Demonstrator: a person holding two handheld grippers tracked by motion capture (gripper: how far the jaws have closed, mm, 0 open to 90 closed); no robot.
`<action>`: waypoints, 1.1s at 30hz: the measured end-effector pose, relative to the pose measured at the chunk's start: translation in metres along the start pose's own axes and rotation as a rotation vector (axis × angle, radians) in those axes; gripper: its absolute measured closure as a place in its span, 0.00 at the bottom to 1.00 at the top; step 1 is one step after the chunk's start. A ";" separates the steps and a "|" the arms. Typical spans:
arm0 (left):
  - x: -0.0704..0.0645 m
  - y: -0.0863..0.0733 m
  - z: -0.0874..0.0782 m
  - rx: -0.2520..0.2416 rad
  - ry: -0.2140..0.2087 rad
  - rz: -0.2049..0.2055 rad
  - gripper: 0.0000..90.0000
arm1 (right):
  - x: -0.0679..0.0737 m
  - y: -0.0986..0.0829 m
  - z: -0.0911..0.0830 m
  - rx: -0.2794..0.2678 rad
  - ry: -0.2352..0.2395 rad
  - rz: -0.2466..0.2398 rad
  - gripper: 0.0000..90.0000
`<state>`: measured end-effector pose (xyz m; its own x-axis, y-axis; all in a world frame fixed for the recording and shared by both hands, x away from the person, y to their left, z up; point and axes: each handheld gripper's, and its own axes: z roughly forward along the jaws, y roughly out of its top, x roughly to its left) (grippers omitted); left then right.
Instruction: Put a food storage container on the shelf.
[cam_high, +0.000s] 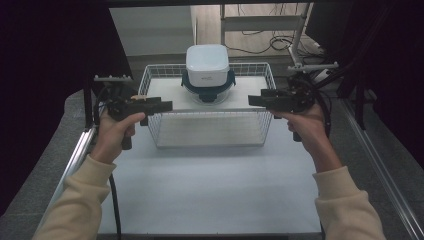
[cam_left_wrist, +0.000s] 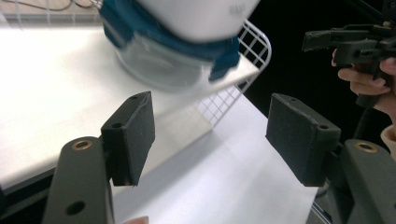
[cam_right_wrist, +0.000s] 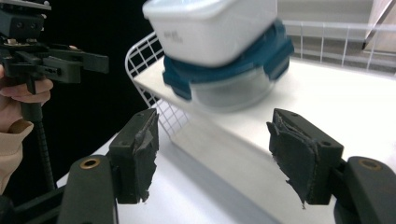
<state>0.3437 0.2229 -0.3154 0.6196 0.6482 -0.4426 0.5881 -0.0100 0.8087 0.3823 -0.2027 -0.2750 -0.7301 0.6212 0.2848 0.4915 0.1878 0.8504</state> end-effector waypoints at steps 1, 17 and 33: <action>0.000 -0.006 0.000 0.005 -0.002 0.001 0.36 | 0.000 -0.003 -0.002 0.003 -0.004 -0.002 0.36; -0.006 -0.096 -0.014 0.049 0.163 0.070 0.30 | 0.000 -0.084 -0.013 0.049 -0.048 -0.010 0.33; 0.009 -0.162 0.004 0.142 0.195 0.014 0.29 | -0.005 -0.167 -0.005 0.151 -0.075 0.042 0.33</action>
<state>0.2563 0.2276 -0.4519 0.5244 0.7819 -0.3371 0.6555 -0.1180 0.7459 0.3015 -0.2408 -0.4159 -0.6726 0.6848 0.2805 0.5910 0.2689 0.7606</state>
